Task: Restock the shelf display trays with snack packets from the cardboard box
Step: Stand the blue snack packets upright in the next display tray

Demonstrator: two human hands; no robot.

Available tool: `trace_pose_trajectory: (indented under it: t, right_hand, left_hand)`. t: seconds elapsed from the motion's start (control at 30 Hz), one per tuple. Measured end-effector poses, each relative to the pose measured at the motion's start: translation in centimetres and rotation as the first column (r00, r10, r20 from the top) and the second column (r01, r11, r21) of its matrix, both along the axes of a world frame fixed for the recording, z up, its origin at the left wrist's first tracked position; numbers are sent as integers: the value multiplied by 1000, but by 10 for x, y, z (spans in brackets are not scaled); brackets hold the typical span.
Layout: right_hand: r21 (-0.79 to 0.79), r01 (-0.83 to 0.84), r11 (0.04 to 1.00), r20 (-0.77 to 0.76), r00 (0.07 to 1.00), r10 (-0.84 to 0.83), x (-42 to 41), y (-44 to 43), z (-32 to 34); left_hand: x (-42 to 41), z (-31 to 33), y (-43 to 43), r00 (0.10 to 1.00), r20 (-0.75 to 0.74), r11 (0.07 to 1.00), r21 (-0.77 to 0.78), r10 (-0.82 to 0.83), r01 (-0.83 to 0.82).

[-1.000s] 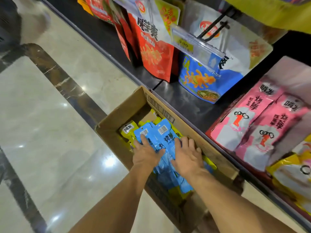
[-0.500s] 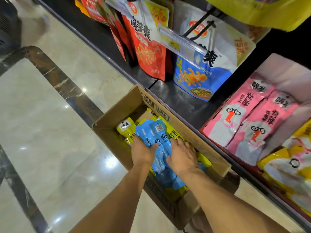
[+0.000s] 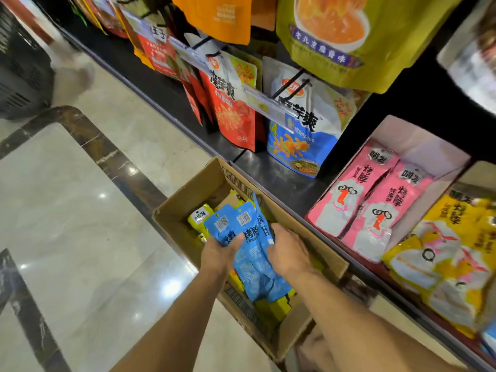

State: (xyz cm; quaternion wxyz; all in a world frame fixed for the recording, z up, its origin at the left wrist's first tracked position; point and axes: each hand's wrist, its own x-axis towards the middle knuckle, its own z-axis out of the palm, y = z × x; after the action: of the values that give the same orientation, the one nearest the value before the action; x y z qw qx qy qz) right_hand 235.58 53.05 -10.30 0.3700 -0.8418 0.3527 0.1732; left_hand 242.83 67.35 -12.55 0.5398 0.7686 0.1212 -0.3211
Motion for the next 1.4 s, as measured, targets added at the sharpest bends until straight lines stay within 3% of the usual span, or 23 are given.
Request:
trace_pose_trajectory:
  t: [0.17,0.37,0.57,0.83,0.97,1.07,1.23,1.4]
  right_hand:
    - [9,61,998,43,997,-61,-5,-4,25]
    - [19,113,993,160,980,-115,-12,-12,74]
    - [131,194,972,306,925,-225,-24,-17,131]
    - [321,274,906,484,775,-406,-65,-26,208]
    - [345,335,877,532,700,-477,-100,-35,246]
    - [343,392,854,566,639,-521,-138,-45,275]
    - [485,461,743,601,442,-666,-212,-58,310]
    - [571,488,660,622,268,-736,-275,-67,335]
  left_hand:
    - [8,28,0,990,139,999,32,9,-13]
    - [21,91,-1,971,229,995,-92,61,-41]
    - [24,156,-11,943,332,984,-168,5,54]
    - [-5,245,-44,926,360,976,-136,-114,172]
    - [-38,282,-64,845,415,923,-30,-337,383]
    - [-66,312,-80,772,488,884,-1,-407,467]
    - [-112,353,-107,605,580,738,-9,-545,675]
    - [-171,389,-134,570,557,656,-59,-604,753]
